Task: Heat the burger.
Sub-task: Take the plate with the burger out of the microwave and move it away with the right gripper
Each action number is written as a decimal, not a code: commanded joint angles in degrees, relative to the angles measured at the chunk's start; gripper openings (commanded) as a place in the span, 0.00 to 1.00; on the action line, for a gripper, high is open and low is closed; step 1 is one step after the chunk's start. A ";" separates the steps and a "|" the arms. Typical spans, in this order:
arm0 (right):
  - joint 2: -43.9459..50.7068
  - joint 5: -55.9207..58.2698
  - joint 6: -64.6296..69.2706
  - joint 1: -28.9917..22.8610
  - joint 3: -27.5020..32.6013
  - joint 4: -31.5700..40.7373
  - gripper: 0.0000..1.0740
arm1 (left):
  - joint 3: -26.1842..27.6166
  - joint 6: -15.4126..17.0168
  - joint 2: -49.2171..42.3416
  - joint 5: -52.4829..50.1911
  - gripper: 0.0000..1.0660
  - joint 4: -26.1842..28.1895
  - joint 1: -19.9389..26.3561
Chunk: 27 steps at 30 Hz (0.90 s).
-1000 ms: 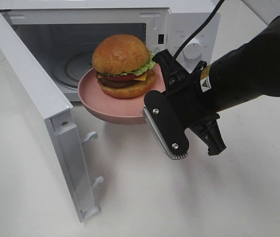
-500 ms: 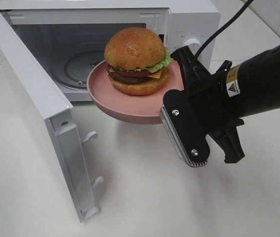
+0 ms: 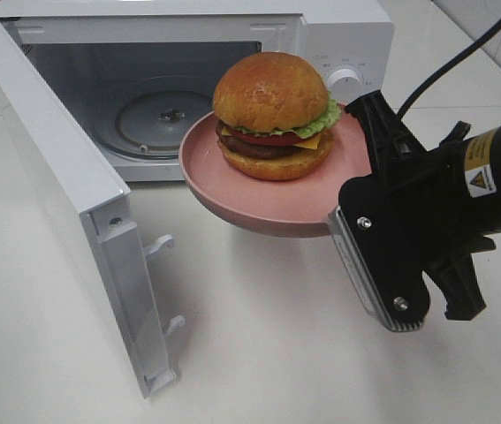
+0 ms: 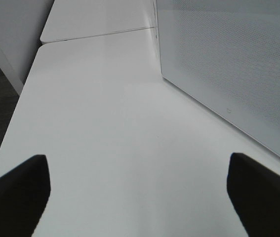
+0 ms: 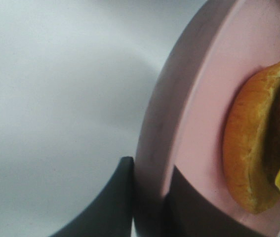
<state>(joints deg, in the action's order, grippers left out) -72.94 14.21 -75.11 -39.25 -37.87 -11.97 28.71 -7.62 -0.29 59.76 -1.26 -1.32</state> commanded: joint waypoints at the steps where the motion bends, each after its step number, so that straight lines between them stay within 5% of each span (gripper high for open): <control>1: 3.09 -2.46 0.69 0.34 0.69 -0.57 0.00 | -0.17 0.40 -1.03 -0.17 0.84 0.17 0.11; 27: 17.30 4.41 3.67 0.34 8.25 -3.61 0.00 | -0.17 0.40 -1.03 -0.17 0.84 0.17 0.11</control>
<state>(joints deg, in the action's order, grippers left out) -56.61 21.66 -71.85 -39.25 -29.22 -14.32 28.71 -7.62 -0.29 59.76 -1.26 -1.32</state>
